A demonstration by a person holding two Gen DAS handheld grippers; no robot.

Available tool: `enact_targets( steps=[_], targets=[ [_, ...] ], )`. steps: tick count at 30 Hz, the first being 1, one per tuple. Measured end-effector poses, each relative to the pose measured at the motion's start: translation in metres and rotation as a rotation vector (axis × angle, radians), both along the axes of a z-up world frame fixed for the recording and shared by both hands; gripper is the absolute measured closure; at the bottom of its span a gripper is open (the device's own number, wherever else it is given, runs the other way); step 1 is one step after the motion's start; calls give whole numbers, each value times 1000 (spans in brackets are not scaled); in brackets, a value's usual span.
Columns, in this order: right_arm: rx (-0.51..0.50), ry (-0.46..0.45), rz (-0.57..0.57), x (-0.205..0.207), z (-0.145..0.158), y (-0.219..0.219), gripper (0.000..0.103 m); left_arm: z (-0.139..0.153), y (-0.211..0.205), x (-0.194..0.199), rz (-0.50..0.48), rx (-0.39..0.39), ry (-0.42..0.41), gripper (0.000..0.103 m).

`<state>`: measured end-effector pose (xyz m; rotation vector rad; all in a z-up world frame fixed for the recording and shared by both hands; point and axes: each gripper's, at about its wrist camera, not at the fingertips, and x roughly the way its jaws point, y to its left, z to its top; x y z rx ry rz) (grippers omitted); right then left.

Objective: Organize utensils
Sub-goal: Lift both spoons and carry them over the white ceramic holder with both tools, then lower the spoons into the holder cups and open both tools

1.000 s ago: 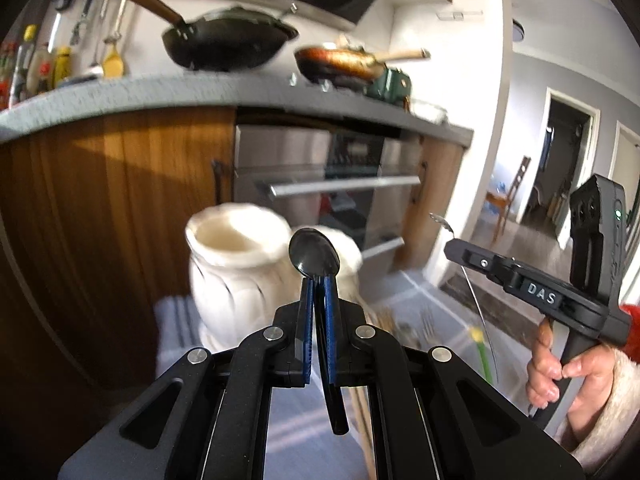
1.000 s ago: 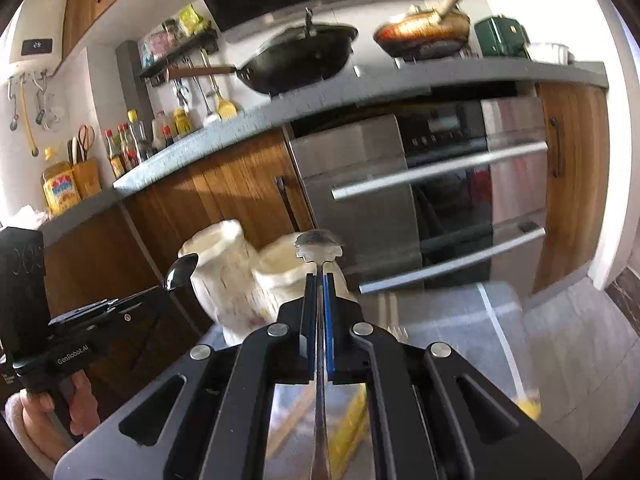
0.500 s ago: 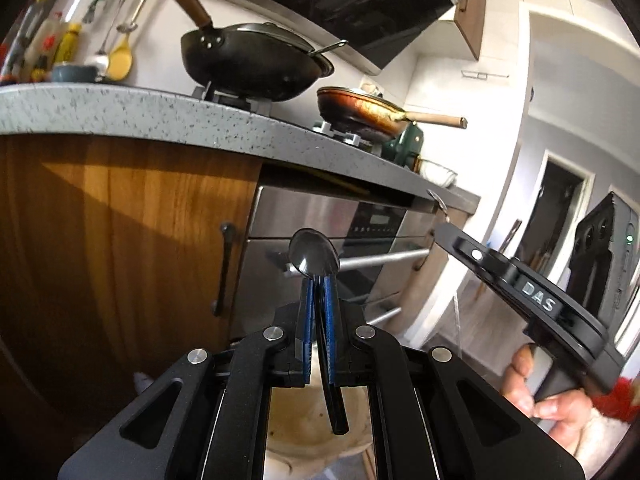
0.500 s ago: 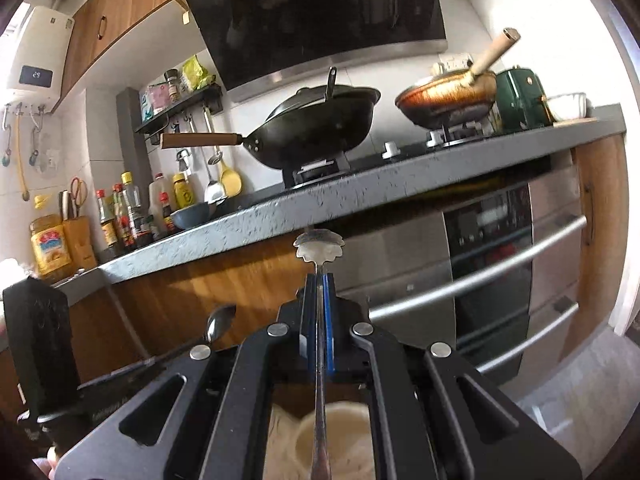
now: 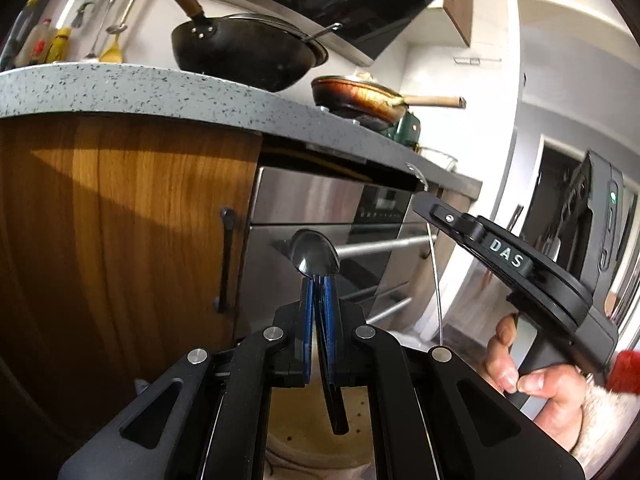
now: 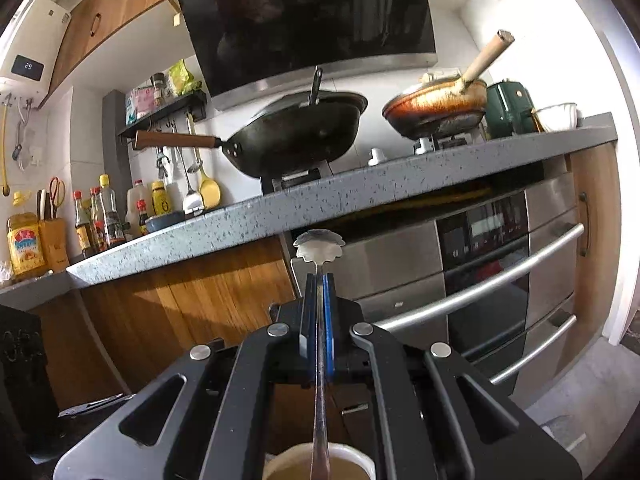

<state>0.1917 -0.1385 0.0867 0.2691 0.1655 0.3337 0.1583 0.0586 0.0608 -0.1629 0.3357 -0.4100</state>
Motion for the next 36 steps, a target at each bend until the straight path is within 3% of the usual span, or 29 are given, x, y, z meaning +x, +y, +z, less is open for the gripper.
enact_targets(
  steps=[9,17,26,36],
  targets=[
    [-106,42,12,-10,-16,8,100,-8,-5,-12,12,89,-7,96],
    [-174,144,75,-45,-31,-3,100,-6,0,-26,11,110,10,96],
    [-167,196,133,-53,-38,-1,100,-3,-7,-28,42,145,74,96],
    [-121,220,162,-38,-41,-6,100,-3,-11,-30,61,165,65,96]
  ],
)
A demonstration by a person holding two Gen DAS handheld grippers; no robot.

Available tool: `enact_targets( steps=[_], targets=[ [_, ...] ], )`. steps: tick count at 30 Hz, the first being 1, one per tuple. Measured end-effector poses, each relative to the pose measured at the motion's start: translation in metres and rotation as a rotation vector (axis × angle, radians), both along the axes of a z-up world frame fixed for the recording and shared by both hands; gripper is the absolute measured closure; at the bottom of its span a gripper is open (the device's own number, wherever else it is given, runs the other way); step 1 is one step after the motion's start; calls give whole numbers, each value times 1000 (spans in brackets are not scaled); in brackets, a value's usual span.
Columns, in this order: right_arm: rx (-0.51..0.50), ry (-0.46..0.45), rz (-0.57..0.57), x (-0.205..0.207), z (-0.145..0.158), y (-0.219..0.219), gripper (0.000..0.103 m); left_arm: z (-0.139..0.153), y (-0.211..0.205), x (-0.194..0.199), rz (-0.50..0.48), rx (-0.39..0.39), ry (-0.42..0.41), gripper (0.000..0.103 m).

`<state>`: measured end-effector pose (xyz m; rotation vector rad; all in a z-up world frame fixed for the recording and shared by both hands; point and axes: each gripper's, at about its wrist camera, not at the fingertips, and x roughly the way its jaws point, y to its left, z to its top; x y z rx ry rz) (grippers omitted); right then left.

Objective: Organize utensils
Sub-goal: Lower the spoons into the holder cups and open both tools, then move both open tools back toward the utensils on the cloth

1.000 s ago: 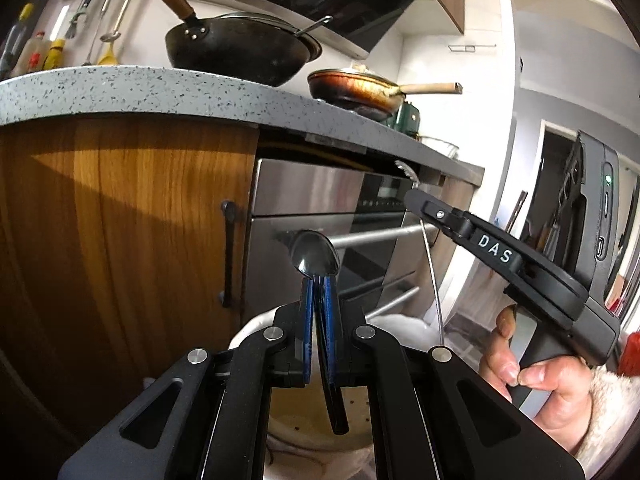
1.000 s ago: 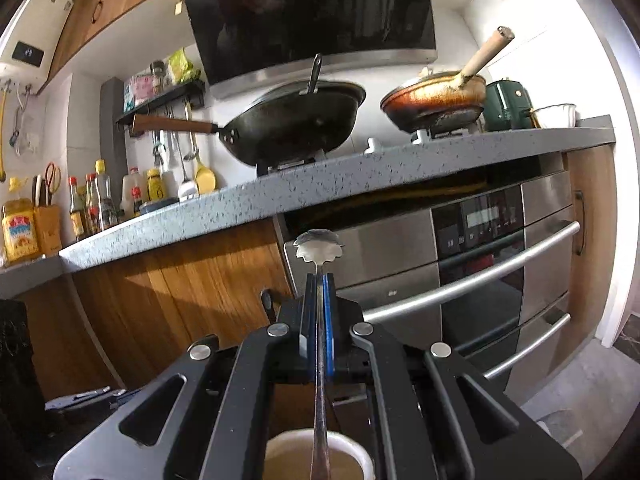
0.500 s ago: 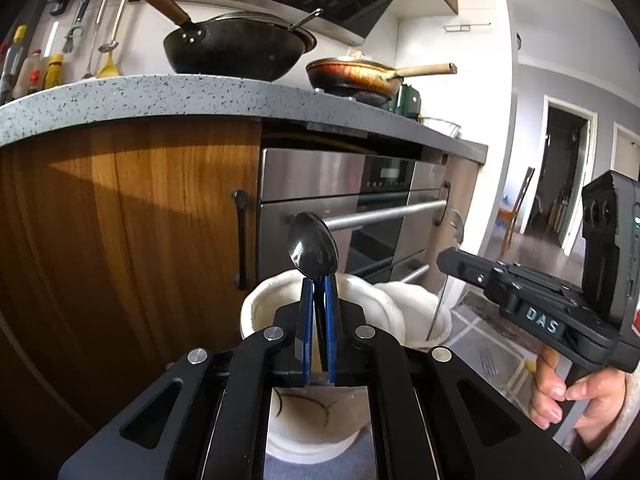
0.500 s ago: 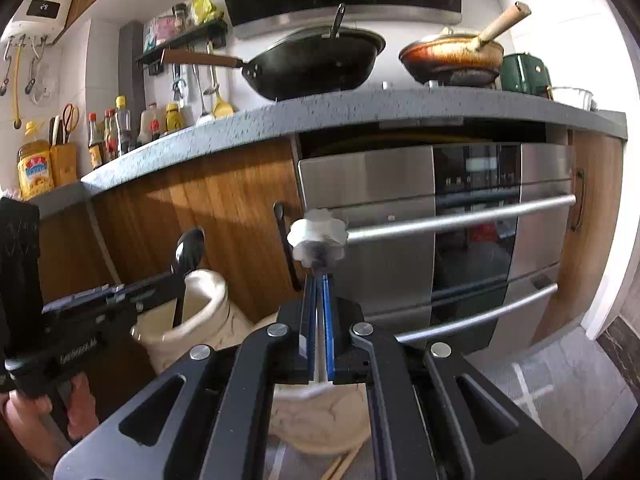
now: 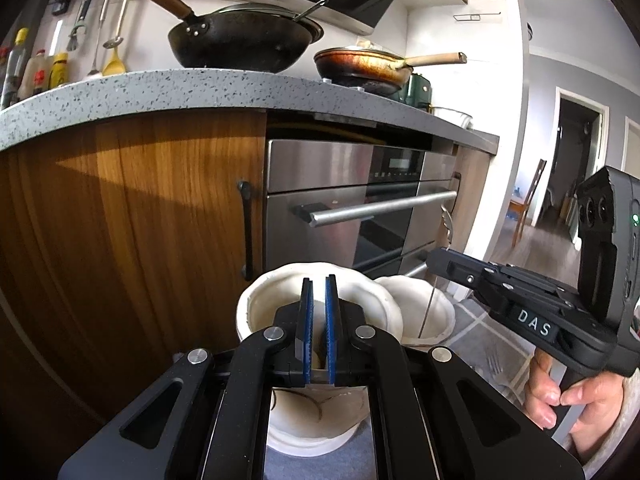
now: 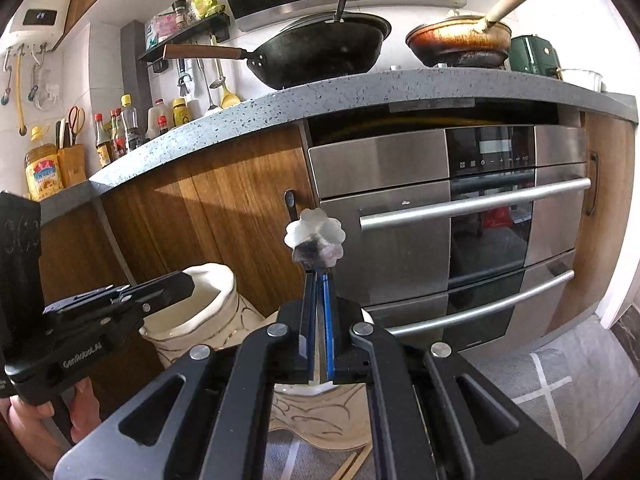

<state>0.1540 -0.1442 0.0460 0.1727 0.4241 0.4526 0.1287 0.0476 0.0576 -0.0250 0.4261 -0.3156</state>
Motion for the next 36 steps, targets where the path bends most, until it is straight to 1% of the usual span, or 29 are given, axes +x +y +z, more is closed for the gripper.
enact_targets(
  steps=[3,7,13,14,16,17,18,20,21,22,24,25,26,27,28,29,30,31,32,33,36],
  targets=[
    [27,13,8,7,-2,-2,100,0,0,0,-3,-8,-1,96],
    [48,53,10,19,-11,-2,99,0,-2,-1,1,-5,-4,96],
    [57,69,2,26,-16,-3,99,1,-1,0,2,-7,-4,96],
    [60,71,3,27,-17,-4,99,1,0,0,3,-9,-3,94],
    [57,69,-1,26,-16,-4,99,1,1,1,5,-16,1,86],
    [56,67,-1,26,-15,-4,99,2,2,1,9,-22,-1,78],
    [56,64,-1,25,-14,-4,98,2,3,0,11,-25,-5,75],
    [54,56,-4,22,-12,-5,96,4,4,-1,15,-29,-9,72],
    [54,55,-5,21,-10,-5,89,5,4,-2,22,-29,-12,68],
    [54,54,-6,20,-9,-6,78,6,5,-2,26,-29,-15,65],
    [53,51,-6,15,-6,-7,68,8,5,-3,35,-30,-20,51],
    [44,50,-12,13,-4,-7,64,9,6,-4,43,-30,-21,48],
    [39,47,-18,10,-2,-8,61,11,7,-5,52,-28,-22,42],
    [34,43,-25,5,1,-10,54,12,7,-6,58,-28,-22,38],
    [32,45,-27,2,4,-12,46,15,9,-9,64,-30,-23,36],
    [26,50,-28,-2,7,-14,42,17,10,-11,73,-27,-25,30],
    [12,50,-22,-9,13,-17,31,20,10,-13,82,-21,-27,23],
    [3,40,-18,-15,17,-20,20,25,9,-18,99,-3,-31,20],
    [-8,15,-19,-25,24,-24,16,28,9,-21,105,2,-37,14],
    [-18,-9,-25,-35,30,-29,6,32,7,-27,114,7,-47,8],
    [-44,-17,-47,-54,41,-43,5,41,0,-40,133,31,-53,6]
  ],
)
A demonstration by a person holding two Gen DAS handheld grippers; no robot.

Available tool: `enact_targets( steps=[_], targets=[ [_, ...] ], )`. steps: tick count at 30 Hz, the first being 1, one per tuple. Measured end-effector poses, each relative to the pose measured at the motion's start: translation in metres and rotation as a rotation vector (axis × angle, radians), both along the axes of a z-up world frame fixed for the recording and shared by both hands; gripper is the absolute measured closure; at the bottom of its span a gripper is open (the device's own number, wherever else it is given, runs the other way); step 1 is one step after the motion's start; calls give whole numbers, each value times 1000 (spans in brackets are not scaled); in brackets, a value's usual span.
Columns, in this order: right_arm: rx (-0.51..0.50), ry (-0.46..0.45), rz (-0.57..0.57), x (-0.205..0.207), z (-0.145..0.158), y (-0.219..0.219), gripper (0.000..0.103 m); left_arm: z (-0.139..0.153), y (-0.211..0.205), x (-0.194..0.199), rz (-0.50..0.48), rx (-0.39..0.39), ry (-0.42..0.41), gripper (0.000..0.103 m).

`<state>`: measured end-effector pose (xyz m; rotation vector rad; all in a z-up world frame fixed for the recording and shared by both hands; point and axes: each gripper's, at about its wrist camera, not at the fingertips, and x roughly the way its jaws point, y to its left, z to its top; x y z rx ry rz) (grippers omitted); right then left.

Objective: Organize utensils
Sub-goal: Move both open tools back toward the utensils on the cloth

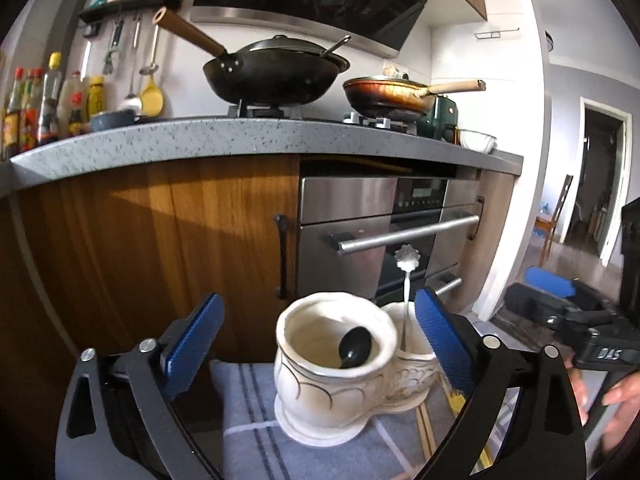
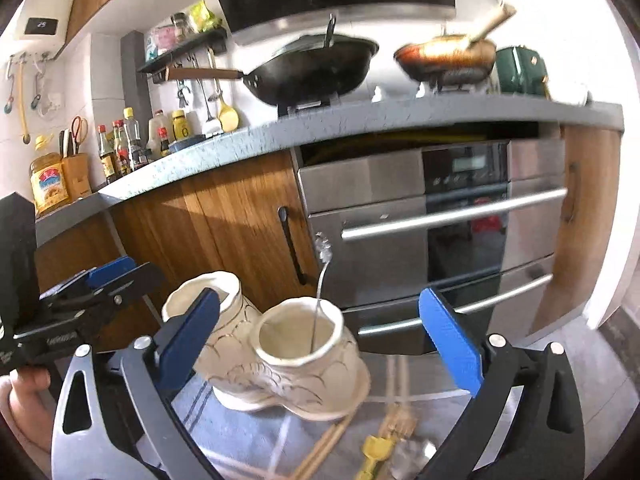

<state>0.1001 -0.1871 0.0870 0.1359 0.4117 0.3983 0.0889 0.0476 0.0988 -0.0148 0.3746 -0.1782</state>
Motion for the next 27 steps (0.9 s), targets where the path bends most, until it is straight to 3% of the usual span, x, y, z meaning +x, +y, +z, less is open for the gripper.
enact_targets(
  steps=[9,12,19,22,27],
  targets=[
    [-36,137,-129,-25,-14,-47,5,4,-39,-35,-88,58,67,5],
    [-4,203,-209,-29,-35,-69,5,-17,-52,-41,-140,50,142,5],
    [-47,309,-279,-25,-87,-93,5,-80,-70,-43,-191,30,254,5],
    [-49,342,-282,-22,-104,-98,5,-97,-74,-39,-204,32,293,5],
    [-146,371,-267,-18,-120,-93,5,-110,-87,-36,-224,80,321,5]
  ],
)
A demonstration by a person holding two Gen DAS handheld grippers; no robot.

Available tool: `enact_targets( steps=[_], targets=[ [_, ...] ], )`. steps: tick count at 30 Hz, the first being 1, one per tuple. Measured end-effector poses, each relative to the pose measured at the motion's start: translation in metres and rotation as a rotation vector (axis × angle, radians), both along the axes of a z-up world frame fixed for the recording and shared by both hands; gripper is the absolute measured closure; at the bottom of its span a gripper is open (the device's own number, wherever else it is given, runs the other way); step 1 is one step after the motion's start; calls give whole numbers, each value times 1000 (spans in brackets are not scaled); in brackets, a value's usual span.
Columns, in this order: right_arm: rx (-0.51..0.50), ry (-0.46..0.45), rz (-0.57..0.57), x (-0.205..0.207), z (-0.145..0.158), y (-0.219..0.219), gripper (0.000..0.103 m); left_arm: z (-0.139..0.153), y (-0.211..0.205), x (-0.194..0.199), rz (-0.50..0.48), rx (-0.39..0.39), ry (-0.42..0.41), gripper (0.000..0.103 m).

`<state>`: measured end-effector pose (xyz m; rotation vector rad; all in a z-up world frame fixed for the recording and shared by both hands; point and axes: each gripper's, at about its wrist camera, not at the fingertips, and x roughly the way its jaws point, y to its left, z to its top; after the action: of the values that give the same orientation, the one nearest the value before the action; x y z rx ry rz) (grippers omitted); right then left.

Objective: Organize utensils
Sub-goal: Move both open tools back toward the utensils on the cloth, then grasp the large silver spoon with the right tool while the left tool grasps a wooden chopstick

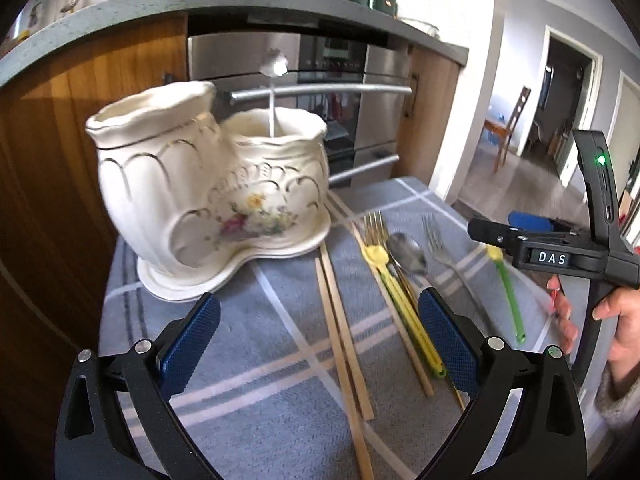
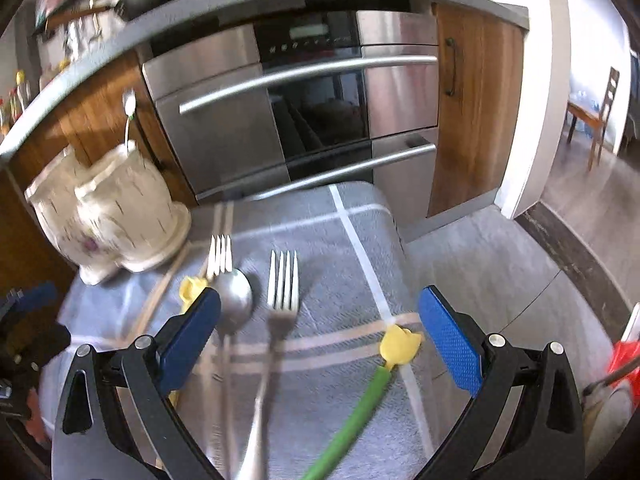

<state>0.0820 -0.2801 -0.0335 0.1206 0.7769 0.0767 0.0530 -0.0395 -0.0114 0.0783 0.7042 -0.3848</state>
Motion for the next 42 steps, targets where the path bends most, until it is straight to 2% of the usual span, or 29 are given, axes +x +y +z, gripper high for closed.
enact_targets(
  steps=[5,9,14,16,19,26,29,31,38,42],
  targets=[
    [16,60,54,4,-10,7,5,-7,-12,3,-28,28,11,5],
    [3,86,118,3,-15,24,14,-11,-17,5,-37,35,22,5],
    [-37,95,189,0,-17,47,32,-13,-17,7,-38,40,31,5],
    [-44,111,203,0,-20,53,44,-15,-16,8,-36,46,41,5],
    [-59,129,217,0,-23,60,53,-17,-15,9,-36,49,49,5],
    [-130,114,230,-3,-22,74,62,-15,-14,8,-41,48,48,5],
    [-127,101,236,-5,-19,75,64,-14,-14,5,-43,52,43,5],
    [-123,105,240,-6,-18,75,71,-13,-12,5,-43,51,39,5],
    [-110,147,261,-7,-24,81,75,-13,-10,4,-36,45,42,5],
    [-117,132,249,-4,-26,83,75,-13,-12,4,-39,47,45,5]
  ],
)
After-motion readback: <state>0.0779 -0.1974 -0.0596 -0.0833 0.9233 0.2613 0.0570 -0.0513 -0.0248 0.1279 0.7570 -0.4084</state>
